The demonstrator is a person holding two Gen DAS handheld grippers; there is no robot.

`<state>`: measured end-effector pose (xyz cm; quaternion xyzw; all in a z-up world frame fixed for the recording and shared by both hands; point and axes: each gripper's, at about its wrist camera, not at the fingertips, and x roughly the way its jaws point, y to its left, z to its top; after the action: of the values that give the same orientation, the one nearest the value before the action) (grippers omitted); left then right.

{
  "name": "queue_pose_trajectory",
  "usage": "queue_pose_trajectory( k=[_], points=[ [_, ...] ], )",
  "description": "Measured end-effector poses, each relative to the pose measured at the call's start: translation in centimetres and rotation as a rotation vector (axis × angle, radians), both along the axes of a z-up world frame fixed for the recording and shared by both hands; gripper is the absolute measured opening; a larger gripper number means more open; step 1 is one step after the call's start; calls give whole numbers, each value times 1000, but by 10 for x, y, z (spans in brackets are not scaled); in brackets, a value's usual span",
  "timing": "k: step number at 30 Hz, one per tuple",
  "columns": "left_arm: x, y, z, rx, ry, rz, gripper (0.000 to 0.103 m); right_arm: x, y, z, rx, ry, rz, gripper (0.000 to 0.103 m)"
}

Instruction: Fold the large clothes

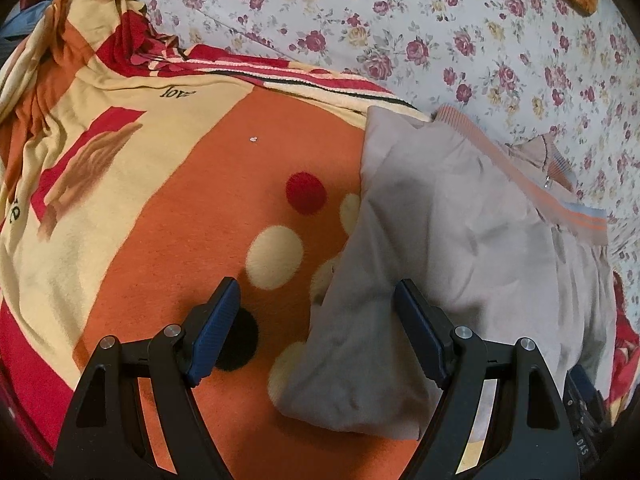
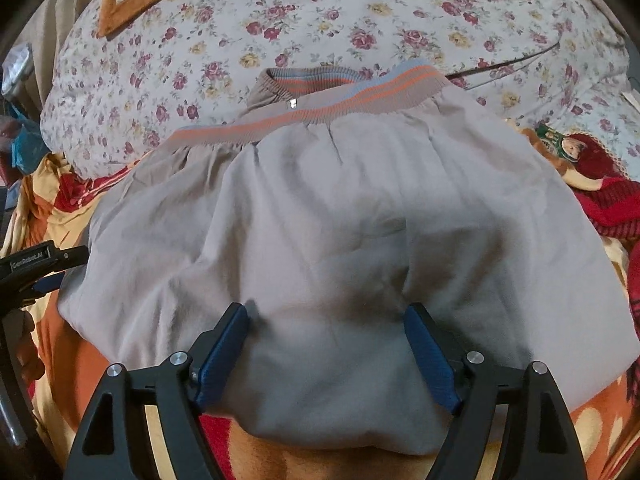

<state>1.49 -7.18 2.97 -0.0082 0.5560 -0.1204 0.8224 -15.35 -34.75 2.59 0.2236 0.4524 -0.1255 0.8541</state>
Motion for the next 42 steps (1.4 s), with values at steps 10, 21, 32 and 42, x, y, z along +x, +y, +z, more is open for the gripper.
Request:
queue_pose_trajectory(
  k=[10,21,32,42],
  points=[
    [3,-2,-5,-1,14,-5,80,-3,-2,6,42,-4,-4,81],
    [19,3,1,-120,20,6,80,-12,4,21,101,-72,-1,81],
    [34,-7,-13,-170,82,14,93,-6,2,15,116,-62,22,81],
    [33,-31,-16,-200,59,-87,93,-7,1,12,123,-75,17,81]
  ],
)
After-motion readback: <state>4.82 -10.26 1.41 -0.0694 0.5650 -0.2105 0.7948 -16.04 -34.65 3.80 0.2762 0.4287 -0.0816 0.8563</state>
